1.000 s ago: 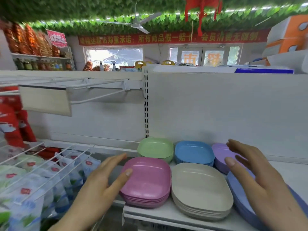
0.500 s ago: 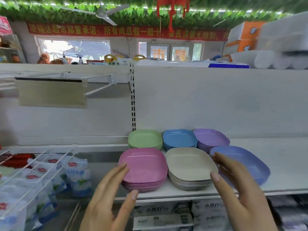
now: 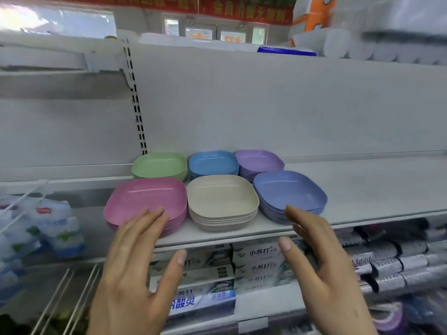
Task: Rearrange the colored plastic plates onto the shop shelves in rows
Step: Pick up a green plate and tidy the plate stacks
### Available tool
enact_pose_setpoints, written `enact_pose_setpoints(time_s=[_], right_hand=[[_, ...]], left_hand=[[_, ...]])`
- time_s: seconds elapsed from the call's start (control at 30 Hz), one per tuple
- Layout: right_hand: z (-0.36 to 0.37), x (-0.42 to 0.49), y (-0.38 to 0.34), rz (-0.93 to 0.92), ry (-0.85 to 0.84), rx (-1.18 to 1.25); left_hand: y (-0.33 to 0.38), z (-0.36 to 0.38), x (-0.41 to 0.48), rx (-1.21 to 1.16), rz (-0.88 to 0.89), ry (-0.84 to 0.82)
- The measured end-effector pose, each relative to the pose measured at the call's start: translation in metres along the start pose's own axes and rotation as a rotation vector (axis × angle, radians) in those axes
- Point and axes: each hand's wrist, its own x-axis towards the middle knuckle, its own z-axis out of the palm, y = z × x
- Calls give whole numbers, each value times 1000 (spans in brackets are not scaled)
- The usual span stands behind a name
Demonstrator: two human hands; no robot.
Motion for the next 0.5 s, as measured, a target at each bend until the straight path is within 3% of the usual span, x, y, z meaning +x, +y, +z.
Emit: enact_pose_setpoints(time_s=[0.27,0.5], right_hand=[[-62,48,32,-108,-219,-9],[-106,85,67,-182,-315,33]], left_hand=[[103,69,14,18,-114,42],[161,123,15,36,-165,73]])
